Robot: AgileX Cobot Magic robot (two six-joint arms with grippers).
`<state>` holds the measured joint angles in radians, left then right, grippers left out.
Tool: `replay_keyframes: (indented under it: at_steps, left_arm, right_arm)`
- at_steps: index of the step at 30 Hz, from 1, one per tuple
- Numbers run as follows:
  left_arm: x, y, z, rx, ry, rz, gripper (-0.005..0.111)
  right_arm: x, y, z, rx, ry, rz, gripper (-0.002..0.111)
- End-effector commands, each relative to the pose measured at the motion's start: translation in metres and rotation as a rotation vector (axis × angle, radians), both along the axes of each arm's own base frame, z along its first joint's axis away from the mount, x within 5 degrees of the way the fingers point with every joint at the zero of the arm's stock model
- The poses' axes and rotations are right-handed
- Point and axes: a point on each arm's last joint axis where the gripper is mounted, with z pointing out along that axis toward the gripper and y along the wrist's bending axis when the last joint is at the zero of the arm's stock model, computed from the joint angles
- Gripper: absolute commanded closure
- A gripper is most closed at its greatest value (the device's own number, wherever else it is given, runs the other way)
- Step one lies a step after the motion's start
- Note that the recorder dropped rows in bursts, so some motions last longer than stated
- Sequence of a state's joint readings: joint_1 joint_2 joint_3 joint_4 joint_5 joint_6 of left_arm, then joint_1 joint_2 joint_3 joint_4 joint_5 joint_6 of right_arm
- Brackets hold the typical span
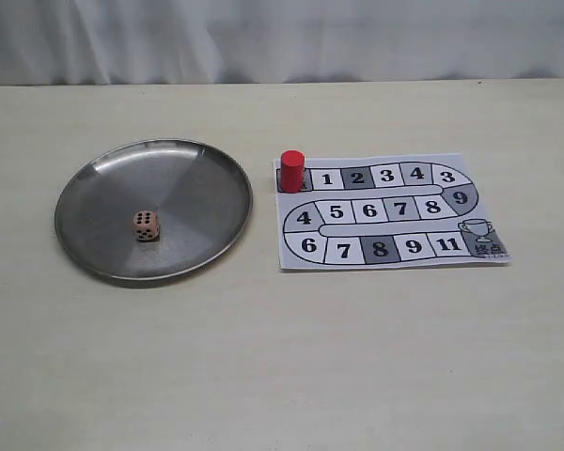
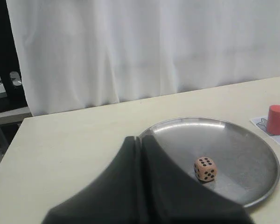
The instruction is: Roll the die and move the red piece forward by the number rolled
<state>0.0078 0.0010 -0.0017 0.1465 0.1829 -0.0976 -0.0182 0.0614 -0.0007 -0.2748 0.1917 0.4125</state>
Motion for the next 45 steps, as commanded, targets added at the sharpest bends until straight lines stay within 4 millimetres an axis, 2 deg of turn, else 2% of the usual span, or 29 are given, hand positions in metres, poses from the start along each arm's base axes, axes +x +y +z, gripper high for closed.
replay_keyframes:
  at_steps: [1,19,21,24,25,27,28,29,31,35,39,45]
  left_arm:
    - [0.0,-0.001,0.0,-0.003,-0.009,-0.01,0.107]
    - [0.0,-0.001,0.0,-0.003,-0.009,-0.01,0.107]
    - [0.0,-0.001,0.0,-0.003,-0.009,-0.01,0.107]
    - [0.0,-0.001,0.0,-0.003,-0.009,-0.01,0.107]
    - [0.0,-0.001,0.0,-0.003,-0.009,-0.01,0.107]
    - [0.0,-0.001,0.0,-0.003,-0.009,-0.01,0.107]
    - [0.0,-0.001,0.0,-0.003,-0.009,-0.01,0.107]
    - [0.0,-0.001,0.0,-0.003,-0.009,-0.01,0.107]
    - [0.0,-0.001,0.0,-0.003,-0.009,-0.01,0.107]
    - [0.0,-0.001,0.0,-0.003,-0.009,-0.01,0.107]
    - [0.0,-0.001,0.0,-0.003,-0.009,-0.01,0.107]
    - [0.0,-0.001,0.0,-0.003,-0.009,-0.01,0.107]
  right_arm:
    - [0.0,0.0,0.0,0.002,-0.007,-0.003,0.104]
    - [0.0,0.0,0.001,0.001,-0.011,-0.002,0.104]
    - [0.0,0.001,0.005,0.0,-0.057,0.011,0.104]
    - [-0.003,0.011,0.04,-0.011,-0.452,0.122,0.104]
    - [-0.012,0.017,0.06,-0.016,-0.694,0.189,0.104]
    - [-0.026,0.024,0.076,-0.058,-0.916,0.269,0.104]
    - [-0.025,0.026,0.075,-0.092,-0.908,0.284,0.104]
    - [-0.021,0.028,0.077,-0.169,-0.834,0.287,0.104]
    - [-0.011,0.025,0.077,-0.205,-0.692,0.247,0.104]
    - [0.014,0.02,0.08,-0.127,-0.478,0.217,0.104]
    - [0.057,0.022,0.076,-0.092,-0.223,0.265,0.104]
    - [0.14,0.026,0.044,-0.089,0.23,0.361,0.104]
